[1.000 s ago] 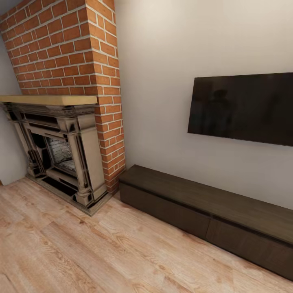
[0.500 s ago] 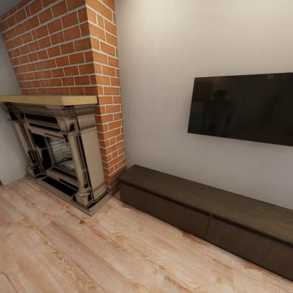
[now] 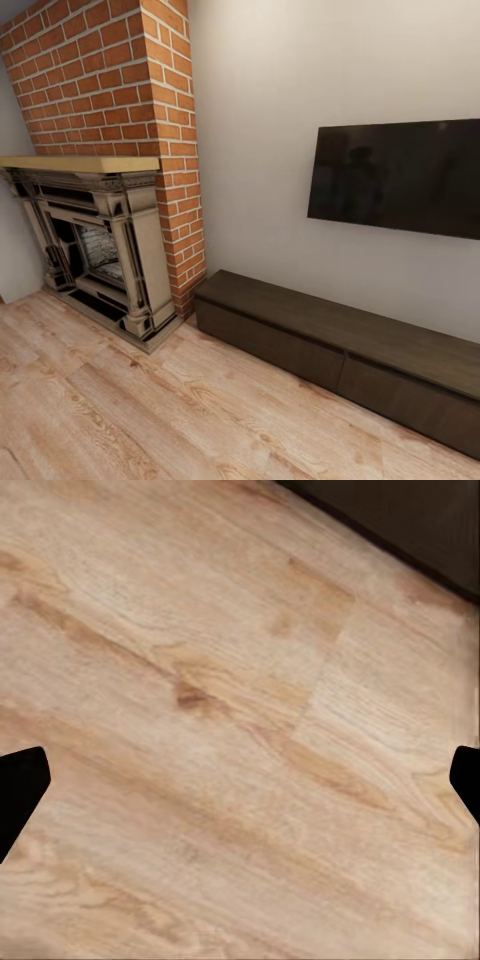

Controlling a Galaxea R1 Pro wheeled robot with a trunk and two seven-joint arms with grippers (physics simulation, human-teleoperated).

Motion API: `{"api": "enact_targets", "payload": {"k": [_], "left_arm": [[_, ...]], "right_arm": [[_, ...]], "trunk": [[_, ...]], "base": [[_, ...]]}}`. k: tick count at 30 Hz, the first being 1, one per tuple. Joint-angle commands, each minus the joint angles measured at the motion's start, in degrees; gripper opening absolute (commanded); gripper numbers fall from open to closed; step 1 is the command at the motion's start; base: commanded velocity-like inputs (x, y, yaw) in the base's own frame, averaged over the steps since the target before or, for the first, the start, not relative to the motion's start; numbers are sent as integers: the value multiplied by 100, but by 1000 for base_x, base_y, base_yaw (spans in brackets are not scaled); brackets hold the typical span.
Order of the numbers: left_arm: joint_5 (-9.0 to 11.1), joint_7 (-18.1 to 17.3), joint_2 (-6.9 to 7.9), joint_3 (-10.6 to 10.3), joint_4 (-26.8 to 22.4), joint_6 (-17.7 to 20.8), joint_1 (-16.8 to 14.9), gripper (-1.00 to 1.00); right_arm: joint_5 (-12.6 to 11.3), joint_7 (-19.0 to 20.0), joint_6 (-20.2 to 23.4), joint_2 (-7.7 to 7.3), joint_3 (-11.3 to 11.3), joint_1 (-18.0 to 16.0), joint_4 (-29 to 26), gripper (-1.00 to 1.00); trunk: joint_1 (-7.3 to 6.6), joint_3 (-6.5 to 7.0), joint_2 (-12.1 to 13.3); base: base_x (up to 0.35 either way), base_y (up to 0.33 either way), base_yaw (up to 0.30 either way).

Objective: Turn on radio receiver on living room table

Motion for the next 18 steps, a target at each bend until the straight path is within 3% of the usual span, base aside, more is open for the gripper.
{"api": "enact_targets", "payload": {"k": [1,4,9,13,18], "left_arm": [[131,13,-3,13,-157,138,-7,100],[239,27,3,23,-263,190,-8,100],[272,52,21,165,-301,-395,-9,100],[273,63,21,251,-303,-542,-12,100],[267,66,20,268,-298,-603,-12,100]], "right_arm": [[3,-4,-6,-16,17,-19,-7,100],[53,-5,-40,-27,41,-30,-8,100],[110,-5,-56,-32,45,-41,1,100],[108,-5,-58,-33,45,-42,8,100],[106,-13,-53,-33,45,-42,17,100]], "trunk": [[0,0,0],[0,0,0],[0,0,0],[0,0,0],[0,0,0]], "base": [[0,0,0],[0,0,0],[0,0,0],[0,0,0],[0,0,264]]}}
